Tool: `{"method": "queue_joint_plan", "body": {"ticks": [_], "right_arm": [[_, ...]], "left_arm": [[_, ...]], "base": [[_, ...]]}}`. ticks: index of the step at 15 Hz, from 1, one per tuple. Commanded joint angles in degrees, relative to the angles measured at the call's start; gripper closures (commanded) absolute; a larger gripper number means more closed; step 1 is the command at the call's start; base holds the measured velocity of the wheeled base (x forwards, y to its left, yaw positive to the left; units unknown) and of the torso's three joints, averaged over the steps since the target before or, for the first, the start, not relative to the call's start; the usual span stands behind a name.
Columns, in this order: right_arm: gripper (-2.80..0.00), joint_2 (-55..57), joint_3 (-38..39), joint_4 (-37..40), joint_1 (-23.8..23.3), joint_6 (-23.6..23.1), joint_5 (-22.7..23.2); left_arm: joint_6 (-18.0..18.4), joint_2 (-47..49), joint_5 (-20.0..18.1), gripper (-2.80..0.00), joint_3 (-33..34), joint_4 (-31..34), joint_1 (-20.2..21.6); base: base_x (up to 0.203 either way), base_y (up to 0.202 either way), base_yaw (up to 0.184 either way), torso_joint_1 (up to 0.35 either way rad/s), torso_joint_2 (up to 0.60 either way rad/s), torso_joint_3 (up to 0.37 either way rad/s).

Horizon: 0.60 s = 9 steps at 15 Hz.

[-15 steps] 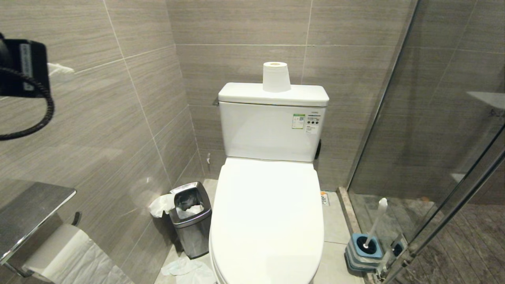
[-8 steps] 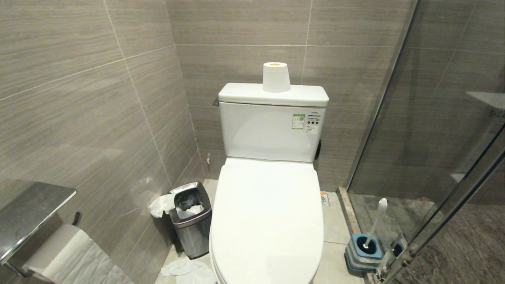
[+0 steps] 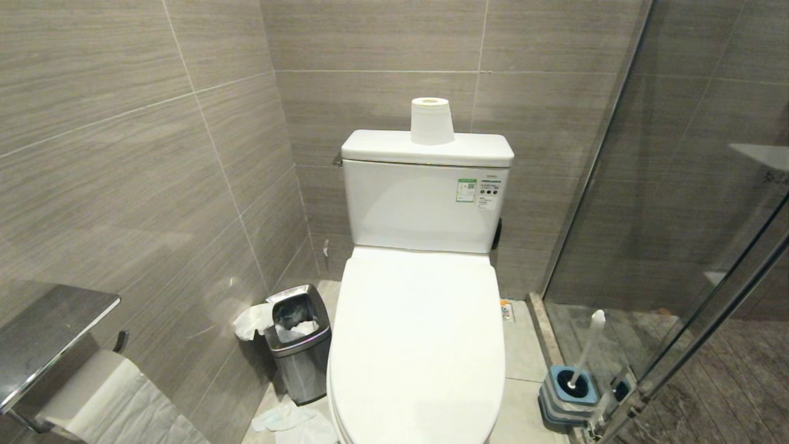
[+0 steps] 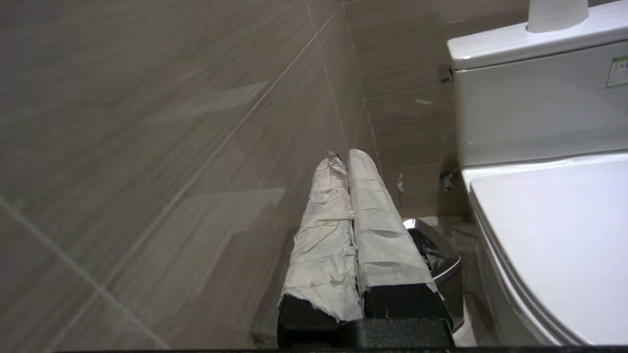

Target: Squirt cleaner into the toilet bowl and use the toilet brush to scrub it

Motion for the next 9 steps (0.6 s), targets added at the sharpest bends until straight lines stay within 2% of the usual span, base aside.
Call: {"method": "queue_joint_plan", "body": {"ticks": [1,4,5,7,8,9], "right_arm": [[0.0,0.02,0.01,0.0,0.02,-0.03,0.04],[0.0,0.02,0.01,0.0,0.02,-0.03,0.04],[0.0,0.02,0.01,0.0,0.02,-0.03,0.04],[0.0,0.02,0.01,0.0,0.02,-0.03,0.04],[0.0,0.02,0.01,0.0,0.02,-0.03,0.04],[0.0,0.02,0.01,0.0,0.02,-0.03,0.04]], "left_arm": [[0.23,-8.89,0.1,0.0,6.96,-2.45,0.21],[0.89,-10.36,-0.06,0.0,12.95,-13.34,0.26],[2.1,-10.38,-0.12,0.0,14.92,-18.41,0.26],[7.62,-10.35,-0.16,0.0,19.5,-29.85,0.28],[9.56,-10.36,-0.18,0.0,21.75,-33.13,0.69],[10.32,-10.31,-0.37,0.0,23.05,-34.38,3.2]], "base": [[0.0,0.0,0.0,0.0,0.0,0.0],[0.0,0.0,0.0,0.0,0.0,0.0],[0.0,0.0,0.0,0.0,0.0,0.0],[0.0,0.0,0.0,0.0,0.0,0.0],[0.0,0.0,0.0,0.0,0.0,0.0],[0.0,0.0,0.0,0.0,0.0,0.0]]}}
